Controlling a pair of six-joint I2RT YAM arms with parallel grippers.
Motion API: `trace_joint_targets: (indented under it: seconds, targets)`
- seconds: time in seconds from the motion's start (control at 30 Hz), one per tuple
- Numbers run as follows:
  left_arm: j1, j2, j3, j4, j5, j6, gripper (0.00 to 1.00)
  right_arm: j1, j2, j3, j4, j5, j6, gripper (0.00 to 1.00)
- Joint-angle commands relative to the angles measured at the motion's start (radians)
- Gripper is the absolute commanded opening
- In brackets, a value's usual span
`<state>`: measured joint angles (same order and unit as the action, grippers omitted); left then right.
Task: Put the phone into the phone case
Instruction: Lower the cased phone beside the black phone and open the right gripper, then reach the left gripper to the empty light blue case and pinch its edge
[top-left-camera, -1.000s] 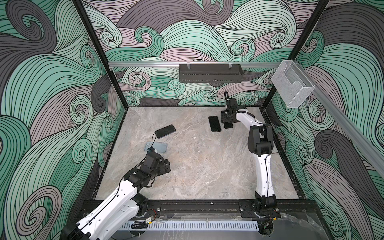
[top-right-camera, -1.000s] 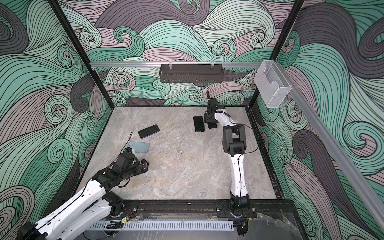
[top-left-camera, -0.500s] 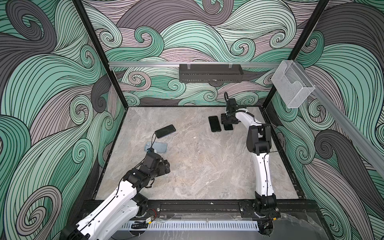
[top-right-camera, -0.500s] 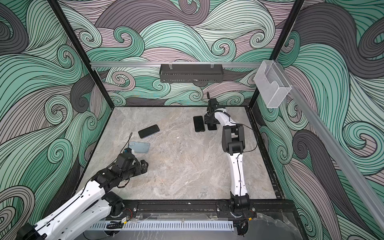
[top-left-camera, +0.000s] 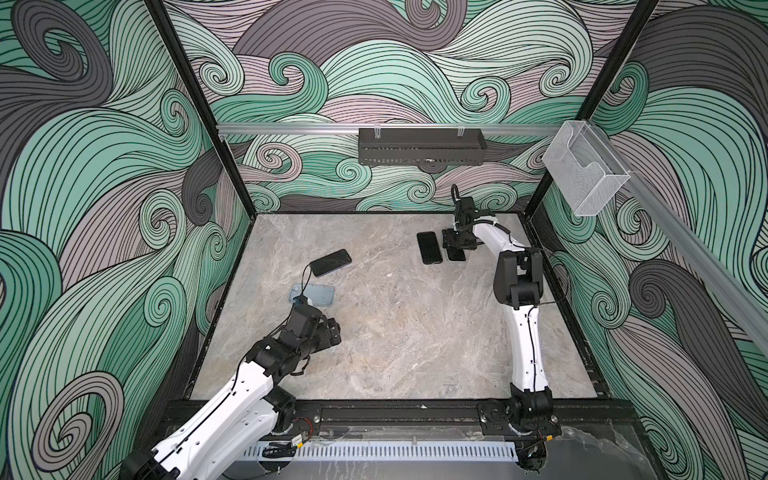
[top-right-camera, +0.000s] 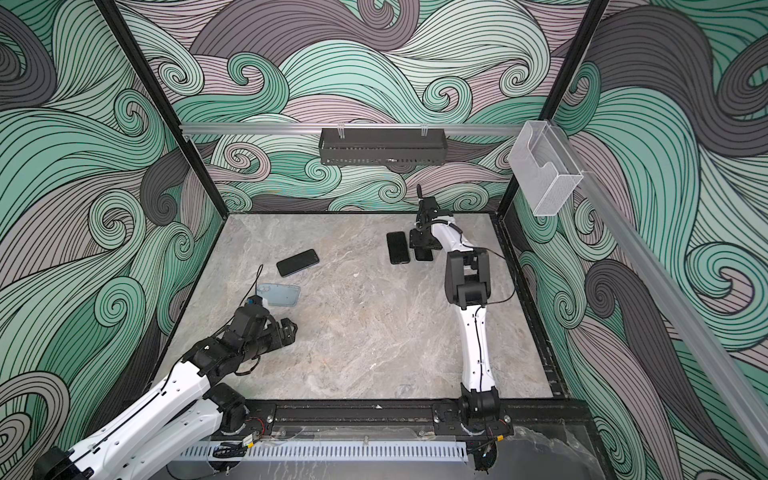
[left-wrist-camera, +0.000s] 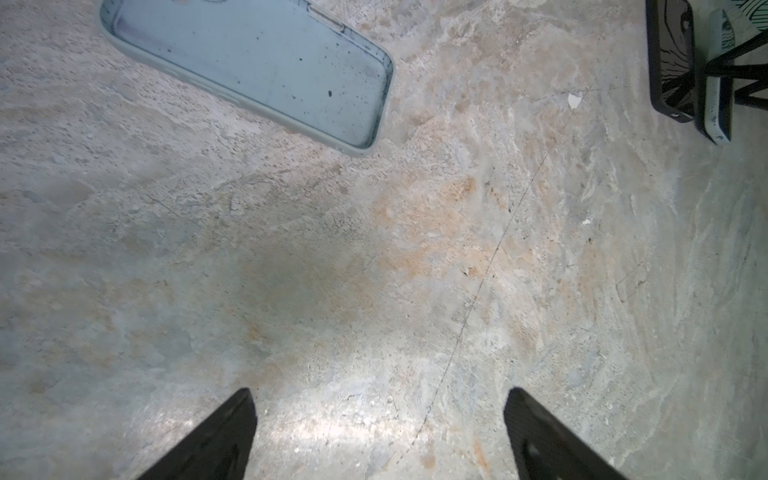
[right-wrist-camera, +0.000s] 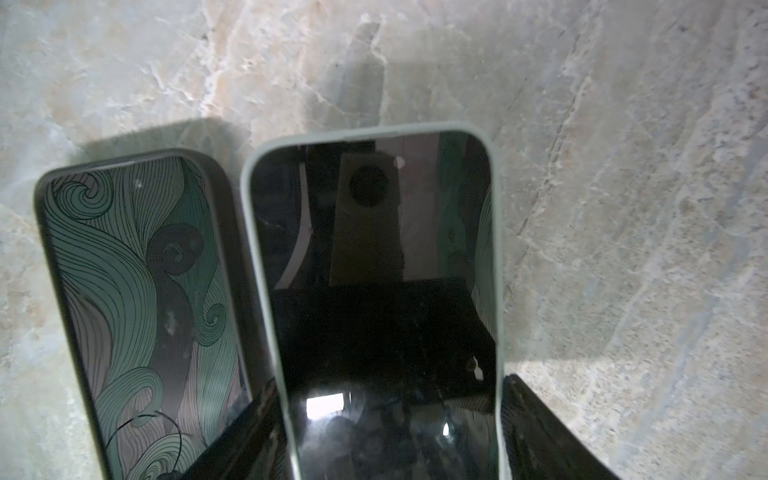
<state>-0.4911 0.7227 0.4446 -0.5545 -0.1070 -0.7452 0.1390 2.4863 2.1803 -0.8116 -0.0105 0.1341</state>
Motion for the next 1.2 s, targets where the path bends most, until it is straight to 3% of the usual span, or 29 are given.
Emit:
trace_joint_targets:
  seconds: [0.0,0.23,0.6,0.83,1.0,1.17]
  targets:
    - [0.008,0.001,0.018,0.008,0.004,-0.013,0.95,-0.009,0.007,0.026,-0.014,-0.024,0.019,0.75]
    - [0.008,0.000,0.032,-0.021,-0.027,-0.016,0.96,-0.012,0.000,0.019,-0.014,-0.024,0.019,0.85]
    - [0.031,0.070,0.098,-0.053,-0.136,-0.042,0.95,-0.013,-0.107,-0.039,0.001,-0.030,-0.001,0.85]
    - [0.155,0.202,0.236,-0.050,-0.112,0.053,0.95,-0.009,-0.393,-0.339,0.163,-0.071,-0.033,0.84]
    - [0.240,0.324,0.370,-0.110,-0.165,0.139,0.85,-0.005,-0.629,-0.628,0.285,-0.136,-0.038,0.82]
    - [0.336,0.423,0.449,-0.101,-0.176,0.203,0.82,0.008,-0.847,-0.889,0.371,-0.225,-0.036,0.80]
